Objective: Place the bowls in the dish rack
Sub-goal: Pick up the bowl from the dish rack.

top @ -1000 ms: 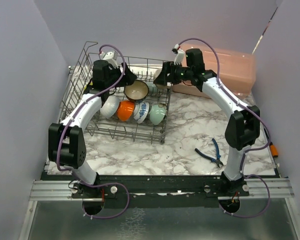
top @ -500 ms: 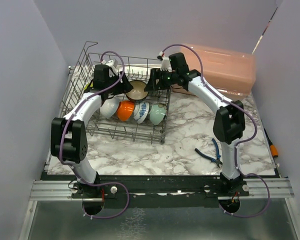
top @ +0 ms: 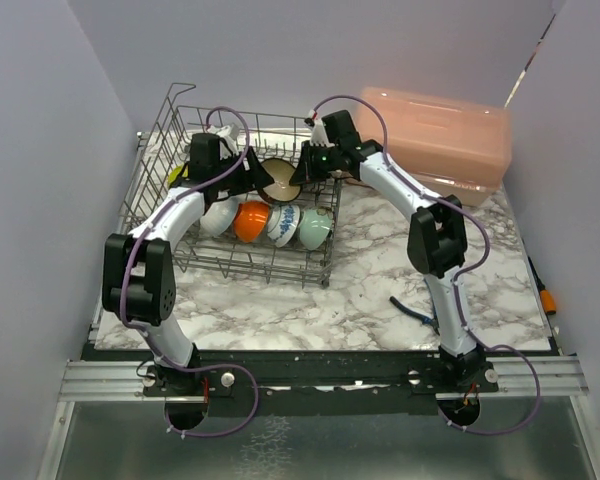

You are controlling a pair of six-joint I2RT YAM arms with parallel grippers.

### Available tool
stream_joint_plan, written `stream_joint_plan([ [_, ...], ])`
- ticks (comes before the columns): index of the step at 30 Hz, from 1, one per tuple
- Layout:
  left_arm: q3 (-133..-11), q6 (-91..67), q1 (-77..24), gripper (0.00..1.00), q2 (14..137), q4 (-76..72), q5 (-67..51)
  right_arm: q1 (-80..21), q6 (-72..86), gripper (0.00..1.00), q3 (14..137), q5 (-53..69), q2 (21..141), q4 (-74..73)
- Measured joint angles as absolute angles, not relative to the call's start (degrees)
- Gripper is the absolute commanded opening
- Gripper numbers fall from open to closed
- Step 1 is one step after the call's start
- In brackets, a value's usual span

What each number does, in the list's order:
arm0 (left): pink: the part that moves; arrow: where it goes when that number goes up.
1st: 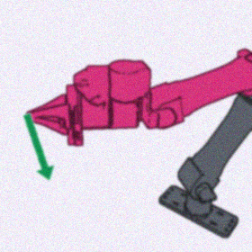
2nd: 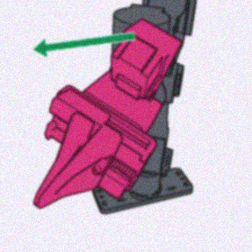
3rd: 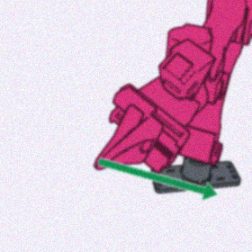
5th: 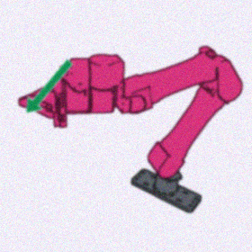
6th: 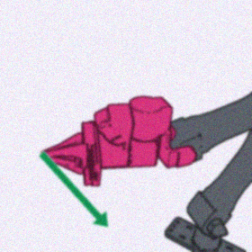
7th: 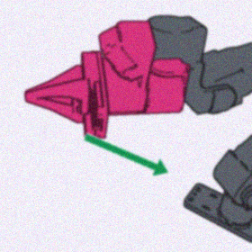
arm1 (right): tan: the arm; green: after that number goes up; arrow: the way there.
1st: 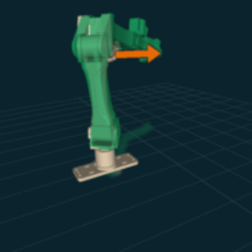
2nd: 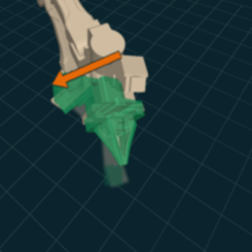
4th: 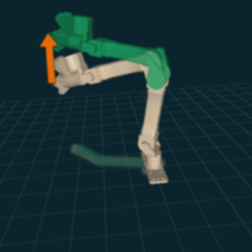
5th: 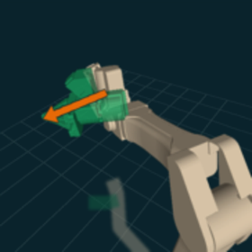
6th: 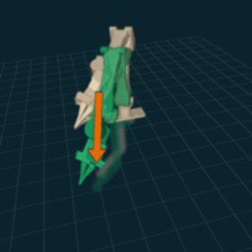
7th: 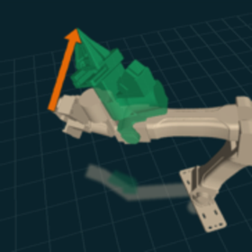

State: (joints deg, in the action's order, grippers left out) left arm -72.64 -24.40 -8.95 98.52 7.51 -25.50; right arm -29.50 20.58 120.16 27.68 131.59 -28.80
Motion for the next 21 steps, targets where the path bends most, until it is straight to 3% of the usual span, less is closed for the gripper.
stream_joint_plan([
  [7, -71.7, -26.7, -8.1, 0.87, 92.0, 5.5, -26.1, -29.3, 20.6, 0.00, 113.6, 25.8, 127.8, -24.8],
  [10, -70.9, -28.5, -6.9, 0.98, 88.2, 3.6, -26.4, -29.1, 20.2, 0.00, 107.9, 25.5, 123.0, -22.7],
  [21, -61.8, -41.6, -7.3, 0.99, 81.8, -7.4, -33.5, -29.1, 19.2, 0.00, 101.2, 28.6, 111.7, -17.1],
])
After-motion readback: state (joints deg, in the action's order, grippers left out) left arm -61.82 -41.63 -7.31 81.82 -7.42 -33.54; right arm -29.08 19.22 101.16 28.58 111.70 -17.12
